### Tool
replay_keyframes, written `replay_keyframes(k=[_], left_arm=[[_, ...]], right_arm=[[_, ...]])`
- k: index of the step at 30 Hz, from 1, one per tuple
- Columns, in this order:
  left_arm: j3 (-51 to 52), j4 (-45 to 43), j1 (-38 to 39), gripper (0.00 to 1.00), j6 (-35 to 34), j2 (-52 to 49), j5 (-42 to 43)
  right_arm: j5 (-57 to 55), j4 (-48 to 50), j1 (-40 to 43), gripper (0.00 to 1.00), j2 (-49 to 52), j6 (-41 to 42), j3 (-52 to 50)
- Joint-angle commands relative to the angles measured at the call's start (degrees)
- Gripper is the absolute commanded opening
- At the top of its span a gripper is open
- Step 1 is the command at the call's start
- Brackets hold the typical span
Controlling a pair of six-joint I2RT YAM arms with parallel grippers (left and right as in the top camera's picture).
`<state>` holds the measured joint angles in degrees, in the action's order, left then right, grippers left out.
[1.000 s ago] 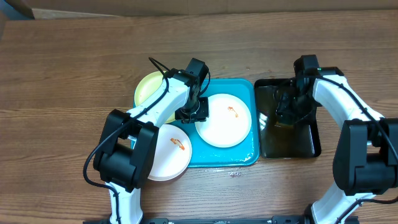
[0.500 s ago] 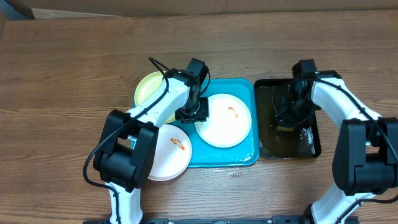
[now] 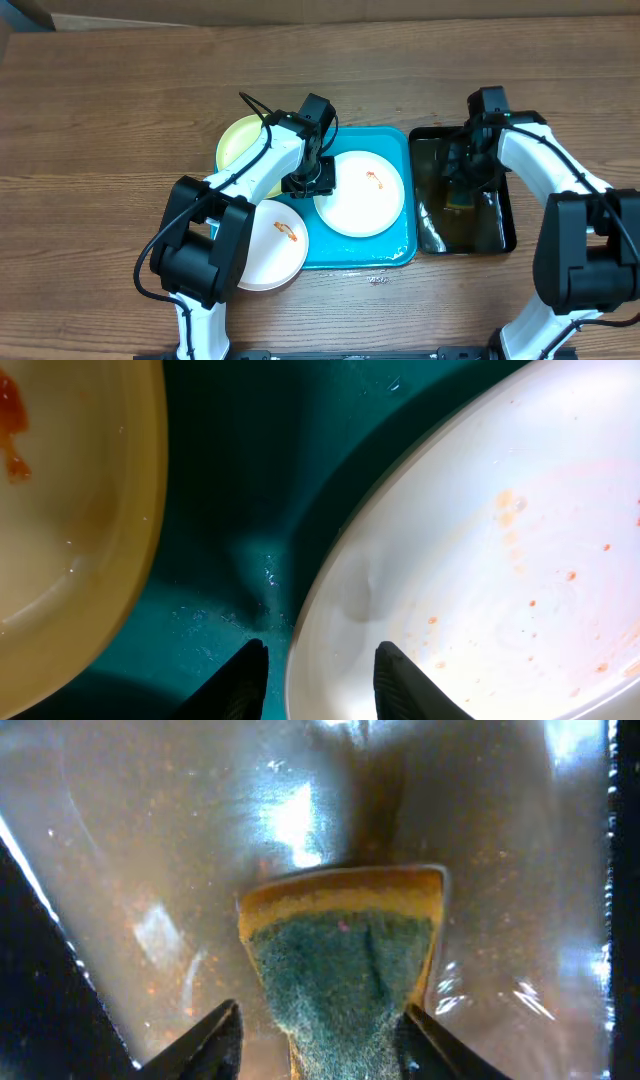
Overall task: Clean dirty plates on tray and stack at the side
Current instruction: 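Dip the held sponge in the water with the right gripper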
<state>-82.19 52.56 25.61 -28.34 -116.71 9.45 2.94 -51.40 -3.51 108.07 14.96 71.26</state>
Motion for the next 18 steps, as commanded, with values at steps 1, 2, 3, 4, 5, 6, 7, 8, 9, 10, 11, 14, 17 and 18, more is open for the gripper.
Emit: replay_keyframes(k=[1,2,3,4,5,6,7,8,9,10,11,14,17,18], left_arm=[[-1.3,0.0,0.1,0.37,0.9,-0.9,0.7],[-1.3,0.0,0.1,0.38,0.9,-0.9,0.7],[-1.3,0.0,0.1,0.38,0.9,-0.9,0.7],[-1.3,0.0,0.1,0.38,0.9,-0.9,0.7],[-1.3,0.0,0.1,0.38,0.9,-0.9,0.7],[-1.3,0.0,0.1,0.38,0.9,-0.9,0.7],[-1.3,0.0,0.1,0.38,0.9,-0.9,0.7],[-1.3,0.0,0.1,0.38,0.9,-0.9,0.7],[-1.3,0.0,0.1,0.38,0.9,-0.9,0.7],[-1.3,0.0,0.1,0.38,0.9,-0.9,0.7],[-1.3,0.0,0.1,0.38,0.9,-0.9,0.7],[-1.3,0.0,0.1,0.38,0.9,-0.9,0.7],[-1.3,0.0,0.1,0.38,0.9,-0.9,0.7],[-1.3,0.0,0.1,0.39,0.9,-0.9,0.7]], right_arm=[[-0.4,0.5,-1.0,0.49,0.3,-0.1,-0.8],[-0.4,0.4,-1.0,0.49,0.3,-0.1,-0.8],[-0.4,0.3,-1.0,0.49,0.3,-0.1,-0.8],[-0.8,0.1,-1.0,0.49,0.3,-0.1,-0.8],[-1.5,-0.1,-1.0,0.5,0.3,-0.1,-0.8],[-2.2,-0.1,-1.0,0.5,0.3,-0.1,-0.8],[-3.0,-0.2,-1.0,0.5,0.3,-0.1,-0.8],[-3.4,-0.3,-1.0,0.5,0.3,-0.1,-0.8],[-3.5,-0.3,-1.0,0.5,0.3,-0.1,-0.8],[-3.5,-0.3,-1.0,0.5,0.3,-0.1,-0.8],[-3.5,-0.3,-1.0,0.5,0.3,-0.1,-0.8],[-3.5,-0.3,-1.0,0.57,0.3,-0.1,-0.8],[-3.5,-0.3,-1.0,0.59,0.3,-0.1,-0.8],[-3.5,-0.3,-1.0,0.59,0.3,-0.1,-0.8]])
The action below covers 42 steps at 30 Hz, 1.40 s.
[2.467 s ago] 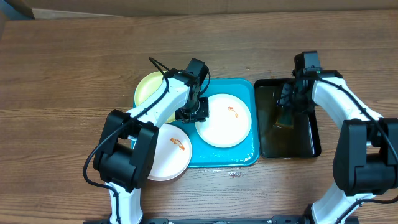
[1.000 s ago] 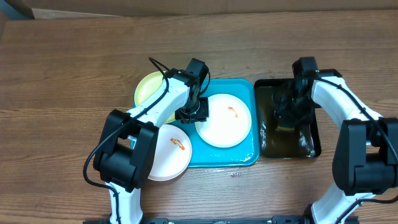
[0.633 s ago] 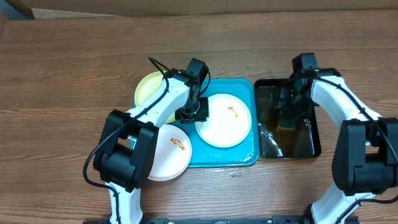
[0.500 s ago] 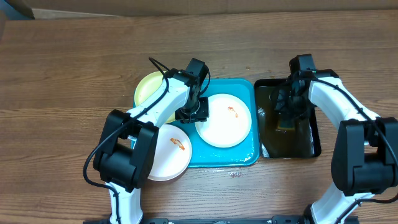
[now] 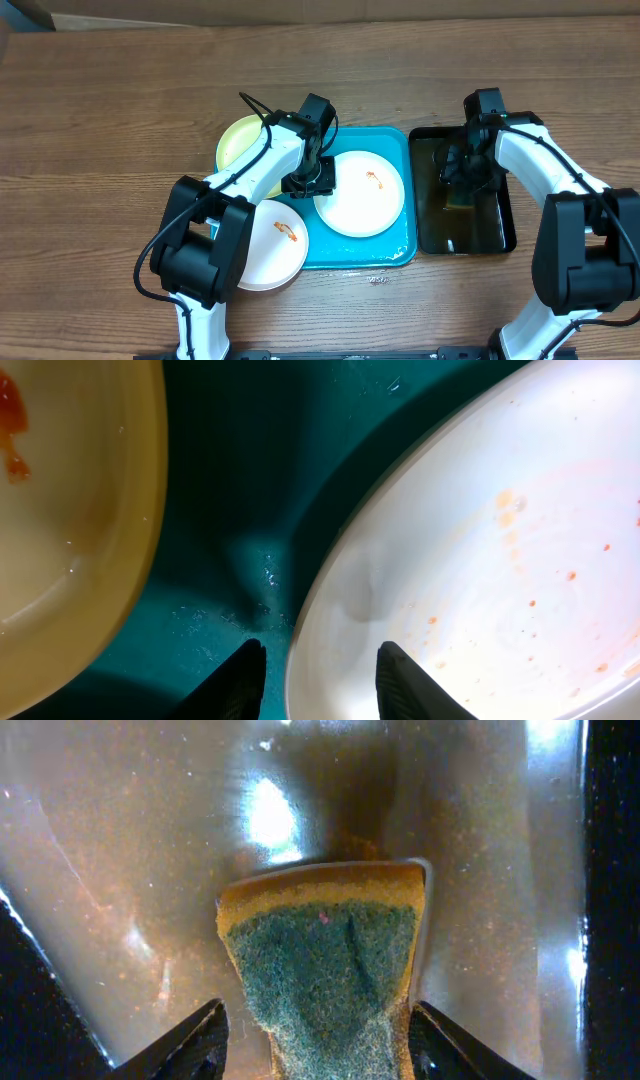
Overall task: Clean dirty plates on tray and stack at the side
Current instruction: 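Dip the held sponge in the water with the right gripper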
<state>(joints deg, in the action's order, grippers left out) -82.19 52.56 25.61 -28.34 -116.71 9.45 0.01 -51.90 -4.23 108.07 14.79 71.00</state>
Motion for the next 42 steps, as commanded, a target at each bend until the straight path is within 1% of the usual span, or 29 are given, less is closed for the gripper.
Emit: replay_keyframes(k=[1,8,13,17,18,20,22,24,25,26,27,28,31,32,33,34,35,42], left_arm=[[-1.3,0.0,0.1,0.39,0.9,-0.9,0.7],[-1.3,0.0,0.1,0.39,0.9,-0.9,0.7],[-1.3,-0.3,0.1,0.4,0.9,-0.9,0.7],[-1.3,-0.4,0.1,0.41,0.9,-0.9,0.7],[-1.3,-0.4,0.1,0.41,0.9,-0.9,0.7],[-1.3,-0.4,0.1,0.41,0.9,-0.9,0.7],[-1.3,-0.4,0.1,0.41,0.9,-0.9,0.7],[-1.3,-0.4,0.1,0.41,0.9,-0.9,0.7],[-1.3,-0.4,0.1,0.41,0.9,-0.9,0.7],[-1.3,-0.4,0.1,0.41,0.9,-0.9,0.7],[-1.3,-0.4,0.1,0.41,0.9,-0.9,0.7],[-1.3,-0.4,0.1,0.42,0.9,-0.9,0.7],[-1.3,-0.4,0.1,0.36,0.9,-0.9,0.7],[-1.3,-0.4,0.1,0.33,0.9,-0.9,0.7],[-1.3,-0.4,0.1,0.26,0.9,-0.9,0.7],[-1.3,-0.4,0.1,0.22,0.9,-0.9,0.7],[-1.3,-0.4,0.1,0.2,0.9,-0.9,0.7],[-1.3,-0.4,0.1,0.2,1.0,-0.9,0.6]], right_arm=[[-0.6,0.1,-0.3,0.59,0.3,0.0,-0.6],[-0.6,1.8,-0.3,0.55,0.3,0.0,-2.5],[-0.6,2.2,-0.3,0.49,0.3,0.0,-3.1],[-0.6,2.2,-0.3,0.32,0.3,0.0,-3.1],[-0.6,2.2,-0.3,0.31,0.3,0.0,-3.1],[-0.6,2.1,-0.3,0.31,0.3,0.0,-3.1],[-0.6,2.0,-0.3,0.36,0.3,0.0,-3.1],[-0.6,2.1,-0.3,0.35,0.3,0.0,-3.1],[-0.6,2.1,-0.3,0.31,0.3,0.0,-3.1],[-0.6,2.2,-0.3,0.22,0.3,0.0,-3.1],[-0.6,2.2,-0.3,0.08,0.3,0.0,-3.1],[-0.6,2.2,-0.3,0.04,0.3,0.0,-3.1],[-0.6,2.6,-0.3,0.04,0.3,0.0,-3.0],[-0.5,2.5,-0.3,0.04,0.3,0.0,-2.8],[-0.3,1.6,-0.2,0.04,0.3,0.0,-2.3],[-0.4,0.6,-0.2,0.04,0.3,0.0,-1.5],[-0.4,-0.8,-0.2,0.04,0.3,0.0,-0.5],[-0.4,-7.4,-0.2,0.04,0.3,-0.2,6.4]])
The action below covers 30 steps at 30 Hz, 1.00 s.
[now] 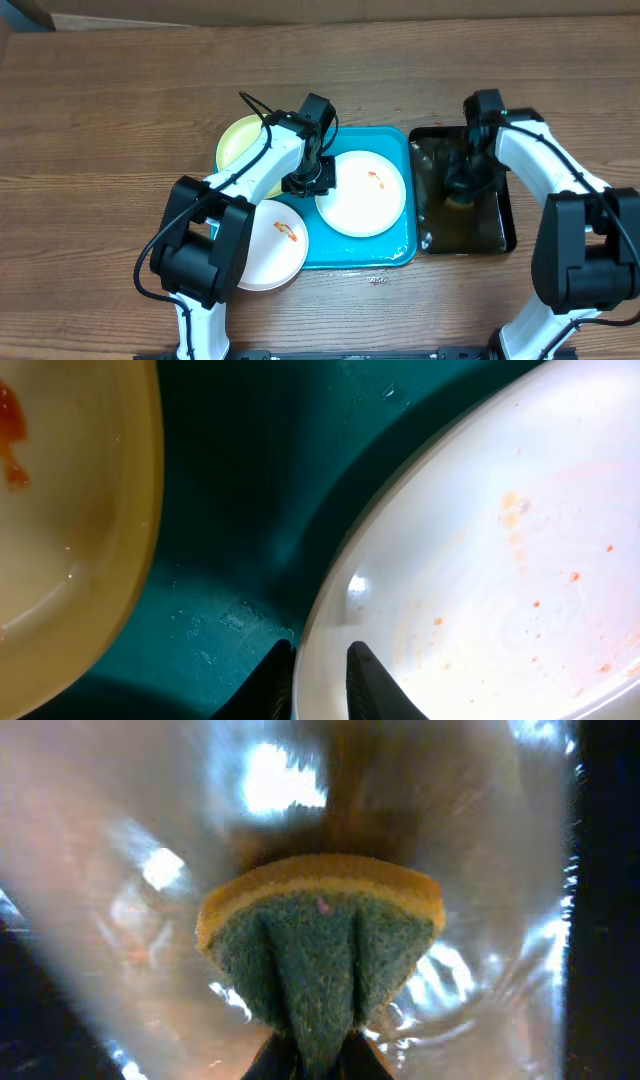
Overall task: Clean dirty plates on tray and stack at the side
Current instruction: 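Dip the held sponge in the water with the right gripper, then scrub the white plate with the sponge while the left gripper holds it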
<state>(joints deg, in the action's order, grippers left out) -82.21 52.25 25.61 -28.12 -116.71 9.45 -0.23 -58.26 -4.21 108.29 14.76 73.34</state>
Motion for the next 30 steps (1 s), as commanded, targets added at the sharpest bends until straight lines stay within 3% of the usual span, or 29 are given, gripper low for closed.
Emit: replay_keyframes(k=[1,4,13,14,21,25,30], left_arm=[[-1.2,-0.1,0.1,0.16,0.7,-0.9,0.6],[-1.2,-0.3,0.2,0.04,0.7,-0.9,0.6],[-1.2,-1.2,0.1,0.04,0.7,-0.9,0.7],[-1.2,-1.3,0.1,0.04,0.7,-0.9,0.7],[-1.2,-1.7,0.1,0.04,1.1,-0.9,-0.3],[-1.2,-1.5,0.1,0.04,1.2,-0.7,-2.1],[-1.3,-0.7,0.0,0.04,2.8,0.4,-5.7]], right_arm=[[-0.1,-1.2,-0.2,0.04,0.1,-0.1,4.3],[-0.1,-1.1,-0.5,0.04,0.1,0.1,4.1],[-0.2,-0.2,-1.1,0.08,0.1,-0.2,3.7],[-0.2,-0.2,-1.1,0.04,0.1,-0.2,3.9],[-4.9,-5.4,-1.1,0.04,-0.8,3.5,9.6],[-5.5,-6.0,-2.4,0.04,-1.6,-1.6,9.7],[-5.5,-4.9,-2.9,0.04,-1.6,5.9,9.8]])
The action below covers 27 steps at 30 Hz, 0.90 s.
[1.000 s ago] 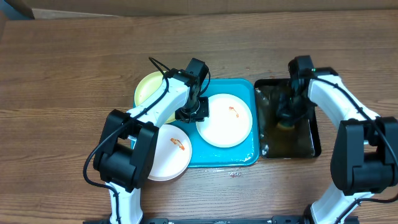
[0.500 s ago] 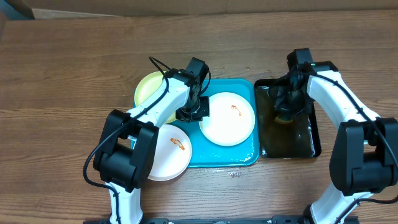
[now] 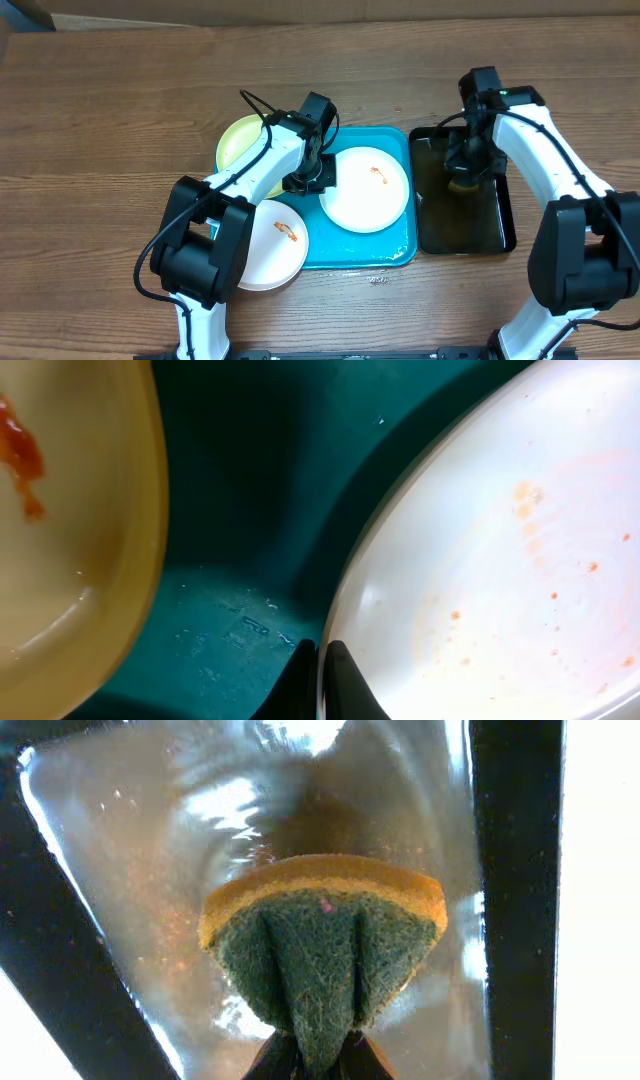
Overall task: Clean dirty plates on tray and stack at the side
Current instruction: 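Scrub the white plate with the sponge while the left gripper holds it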
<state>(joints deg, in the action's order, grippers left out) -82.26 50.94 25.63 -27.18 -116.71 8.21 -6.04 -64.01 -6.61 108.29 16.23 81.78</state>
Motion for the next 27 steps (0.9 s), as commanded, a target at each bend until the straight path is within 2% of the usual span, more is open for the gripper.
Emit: replay_keyframes(k=[1,3,6,17,27], left_arm=[[-1.2,0.9,0.0,0.04,1.9,0.9,-5.6],[-1.2,1.3,0.0,0.04,1.9,1.8,-7.6],[-1.2,1.3,0.0,0.04,2.9,2.9,-8.6],[-1.2,2.3,0.0,0.04,4.5,3.0,-8.2],[-1.1,2.5,0.3,0.04,4.5,3.0,-8.2]], right_arm=[[3.0,1.0,-0.6,0.04,-1.6,2.0,1.3],[3.6,0.6,-1.3,0.04,-1.6,-3.2,1.4],[-2.5,-1.4,-1.4,0.04,-1.6,-1.0,1.9],[-1.0,-11.4,-2.5,0.04,-1.6,-2.5,10.8],[1.6,-5.2,-13.6,0.04,-1.6,-4.7,11.3]])
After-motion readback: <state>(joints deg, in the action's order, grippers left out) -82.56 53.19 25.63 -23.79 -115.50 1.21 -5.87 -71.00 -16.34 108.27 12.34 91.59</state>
